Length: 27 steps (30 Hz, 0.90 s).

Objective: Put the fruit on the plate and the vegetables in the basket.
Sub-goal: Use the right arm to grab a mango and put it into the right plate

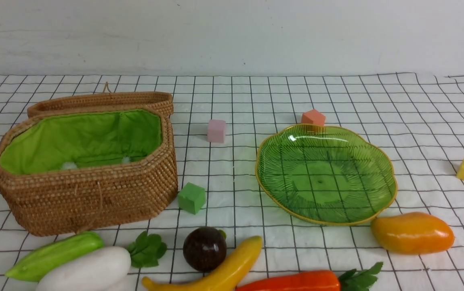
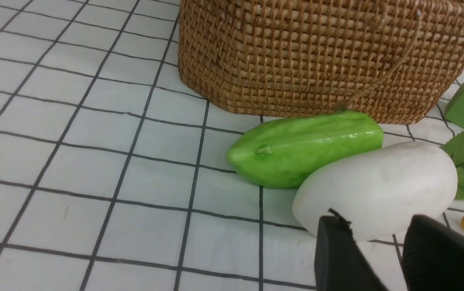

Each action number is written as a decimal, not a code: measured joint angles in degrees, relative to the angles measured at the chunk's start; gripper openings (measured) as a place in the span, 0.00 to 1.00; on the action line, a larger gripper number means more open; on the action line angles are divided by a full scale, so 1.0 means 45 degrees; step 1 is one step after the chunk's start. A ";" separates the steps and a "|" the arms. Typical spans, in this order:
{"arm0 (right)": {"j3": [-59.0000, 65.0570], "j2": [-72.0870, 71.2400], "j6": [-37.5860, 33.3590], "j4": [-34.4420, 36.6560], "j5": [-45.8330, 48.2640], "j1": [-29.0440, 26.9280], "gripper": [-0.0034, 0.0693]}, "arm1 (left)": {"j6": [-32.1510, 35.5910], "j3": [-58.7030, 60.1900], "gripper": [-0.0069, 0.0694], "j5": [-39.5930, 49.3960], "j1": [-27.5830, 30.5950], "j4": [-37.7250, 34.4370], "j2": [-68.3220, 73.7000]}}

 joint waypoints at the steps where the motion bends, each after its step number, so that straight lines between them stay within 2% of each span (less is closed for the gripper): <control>1: 0.0000 0.0000 0.0000 -0.0087 0.0000 0.0000 0.38 | 0.0000 0.0000 0.40 0.0000 0.0000 0.0009 0.0000; 7: 0.0010 0.0000 0.0000 -0.0354 -0.0016 0.0000 0.38 | 0.0000 0.0000 0.40 0.0000 0.0000 0.0009 0.0000; 10: 0.0124 0.0000 0.0000 -0.0765 -0.0788 0.0000 0.38 | 0.0000 0.0000 0.40 0.0000 0.0000 0.0009 0.0000; 13: 0.0158 0.0000 0.0000 -0.0934 -0.3347 0.0000 0.38 | 0.0000 0.0000 0.40 0.0000 0.0000 -0.0005 0.0000; 14: 0.0158 0.0000 0.0000 -0.0948 -0.3565 0.0000 0.38 | 0.0000 0.0000 0.40 0.0000 0.0000 -0.0005 0.0000; 17: 0.0158 0.0000 0.0000 -0.1085 -0.7317 0.0000 0.38 | 0.0000 0.0000 0.40 0.0000 0.0000 0.0005 0.0000; 21: 0.0158 0.0000 0.0000 -0.1108 -1.0345 0.0000 0.38 | 0.0000 0.0000 0.40 0.0000 0.0000 0.0005 0.0000; 22: 0.0158 0.0000 0.0070 -0.1168 -1.2119 0.0000 0.38 | 0.0000 0.0000 0.40 0.0000 0.0000 0.0005 0.0000; 24: 0.0158 0.0000 0.0346 -0.1263 -1.2952 0.0000 0.38 | 0.0000 0.0000 0.40 0.0000 0.0000 0.0005 0.0000; 26: 0.0104 0.0000 0.1752 -0.1352 -1.5191 0.0000 0.38 | 0.0000 0.0000 0.40 0.0000 0.0000 0.0009 0.0000; 27: -0.0032 0.0000 0.2331 -0.1337 -1.5465 0.0000 0.38 | 0.0000 0.0000 0.40 0.0000 0.0000 0.0009 0.0000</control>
